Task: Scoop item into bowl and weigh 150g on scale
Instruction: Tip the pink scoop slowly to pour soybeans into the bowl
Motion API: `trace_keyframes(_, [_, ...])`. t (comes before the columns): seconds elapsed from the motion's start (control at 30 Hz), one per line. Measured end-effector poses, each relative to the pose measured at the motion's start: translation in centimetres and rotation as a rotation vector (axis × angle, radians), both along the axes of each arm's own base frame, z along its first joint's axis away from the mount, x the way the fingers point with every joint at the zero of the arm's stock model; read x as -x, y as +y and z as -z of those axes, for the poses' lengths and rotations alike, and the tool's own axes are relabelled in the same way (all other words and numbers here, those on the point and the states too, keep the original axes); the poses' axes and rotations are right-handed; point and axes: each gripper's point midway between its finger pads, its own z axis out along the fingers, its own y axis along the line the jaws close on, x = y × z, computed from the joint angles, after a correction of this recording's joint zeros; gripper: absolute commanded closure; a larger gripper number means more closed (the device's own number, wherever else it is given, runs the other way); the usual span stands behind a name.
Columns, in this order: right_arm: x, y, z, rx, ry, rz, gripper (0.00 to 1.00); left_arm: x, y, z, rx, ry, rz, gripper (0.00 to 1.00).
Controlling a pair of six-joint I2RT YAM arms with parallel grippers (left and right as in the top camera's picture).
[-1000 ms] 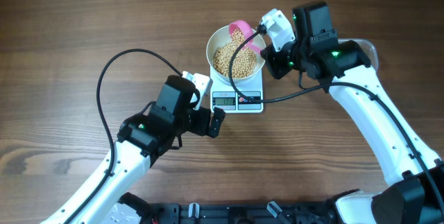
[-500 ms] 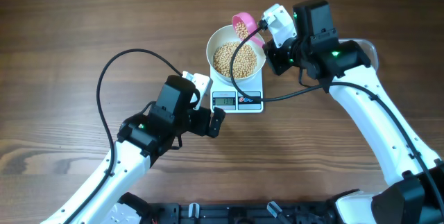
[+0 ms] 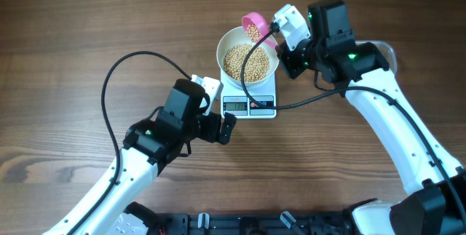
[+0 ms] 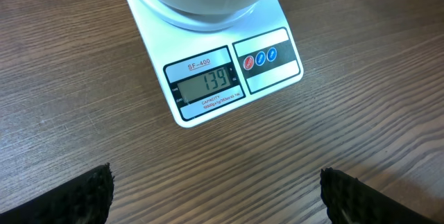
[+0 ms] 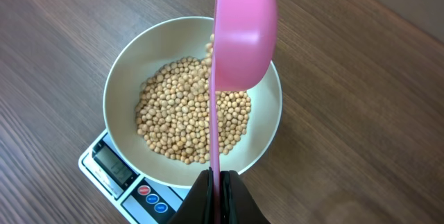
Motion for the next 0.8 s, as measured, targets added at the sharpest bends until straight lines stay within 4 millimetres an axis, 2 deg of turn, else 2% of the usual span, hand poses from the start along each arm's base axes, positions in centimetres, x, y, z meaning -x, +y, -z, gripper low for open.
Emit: trace_keyframes(0.8, [-0.39,0.08,-0.33,0.022,-0.043,-0.036,0.96,0.00,0.00,0.00,0.000,0.000,0.000,0.00])
